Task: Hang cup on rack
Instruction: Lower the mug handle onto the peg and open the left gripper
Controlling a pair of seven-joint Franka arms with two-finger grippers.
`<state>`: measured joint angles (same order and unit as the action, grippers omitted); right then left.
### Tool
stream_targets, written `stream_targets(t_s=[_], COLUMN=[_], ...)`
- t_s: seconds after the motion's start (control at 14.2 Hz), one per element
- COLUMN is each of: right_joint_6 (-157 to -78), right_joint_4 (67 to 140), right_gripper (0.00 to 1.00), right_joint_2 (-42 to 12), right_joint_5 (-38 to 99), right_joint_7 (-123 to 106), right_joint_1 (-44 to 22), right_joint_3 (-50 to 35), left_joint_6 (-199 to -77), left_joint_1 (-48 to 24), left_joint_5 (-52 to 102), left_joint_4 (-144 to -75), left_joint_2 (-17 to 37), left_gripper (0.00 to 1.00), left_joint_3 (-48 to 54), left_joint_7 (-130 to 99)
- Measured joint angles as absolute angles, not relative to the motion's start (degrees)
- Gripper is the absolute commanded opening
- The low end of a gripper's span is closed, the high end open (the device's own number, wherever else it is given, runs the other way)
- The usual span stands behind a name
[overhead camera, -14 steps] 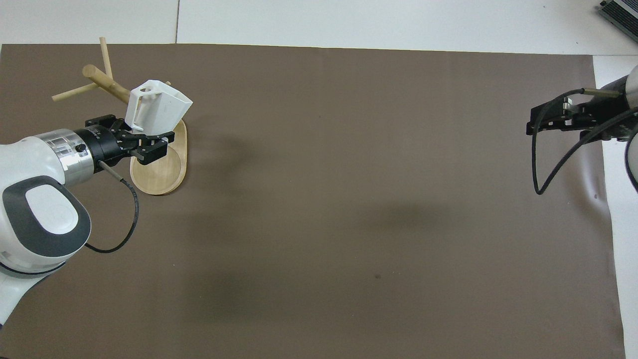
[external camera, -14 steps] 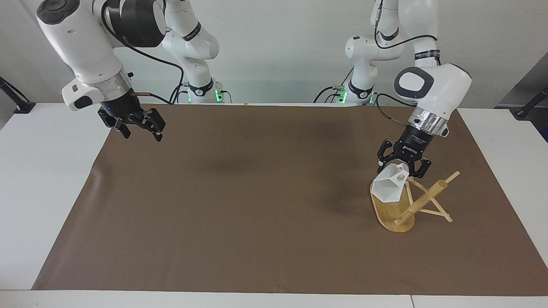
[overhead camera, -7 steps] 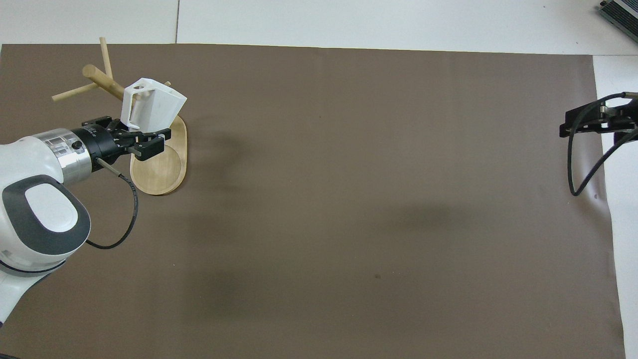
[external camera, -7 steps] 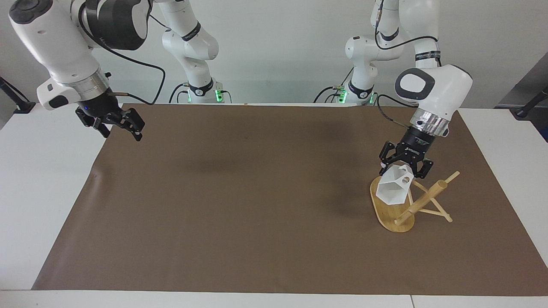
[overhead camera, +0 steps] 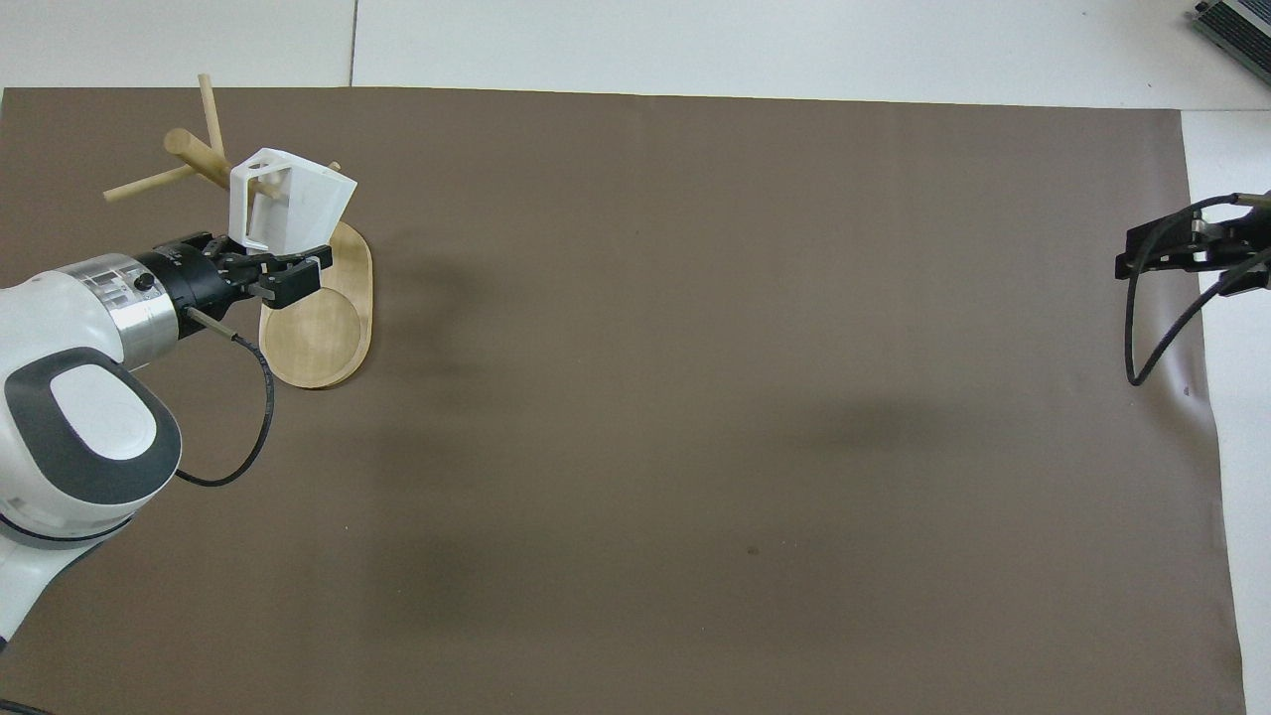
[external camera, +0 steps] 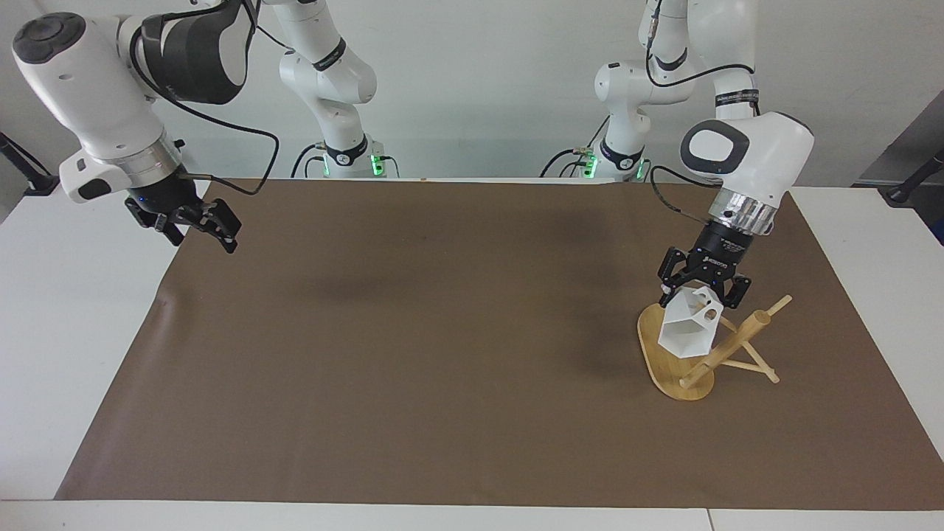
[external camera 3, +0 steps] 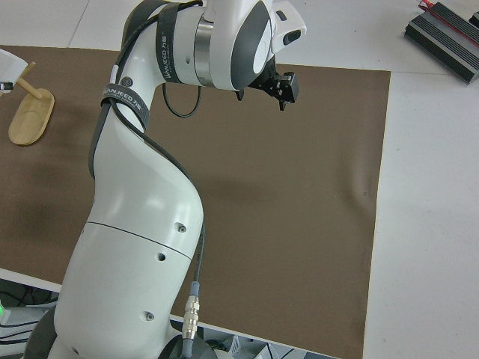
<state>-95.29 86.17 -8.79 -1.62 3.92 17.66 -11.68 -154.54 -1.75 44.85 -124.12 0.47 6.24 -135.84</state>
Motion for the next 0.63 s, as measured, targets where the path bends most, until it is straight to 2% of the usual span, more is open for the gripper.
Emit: stream_targets(t_s=[0.35, 0.42, 0.49, 0.63], right_joint_6=[-97.1, -97.4, -97.6, -97.6], right_joint_4=[88.3, 88.3, 88.3, 88.3], right_gripper=[1.00, 1.00, 1.00, 1.00], right_joint_2=[-7.6, -7.2, -6.7, -5.9], right_joint_5=[-2.9, -3.0, -3.1, -3.1], right_joint_7=[3.9, 3.9, 3.9, 3.9], right_joint_1=[17.6, 17.6, 17.6, 17.5], right_joint_3=[-11.5, -11.5, -11.6, -11.7], left_joint_6=[-155.2, -155.3, -155.3, -155.5], left_joint_1=[-1.2, -1.2, -1.2, -1.2], left_joint_5=[44.8, 44.8, 44.8, 44.8], left_joint_4=[-124.1, -124.1, -124.1, -124.1], left_joint_2=[1.1, 1.2, 1.2, 1.3], left_gripper=[0.00, 0.14, 0.99, 1.00], left_joint_3=[6.1, 6.1, 6.1, 6.1], left_joint_7=[-136.8, -136.8, -136.8, -136.9])
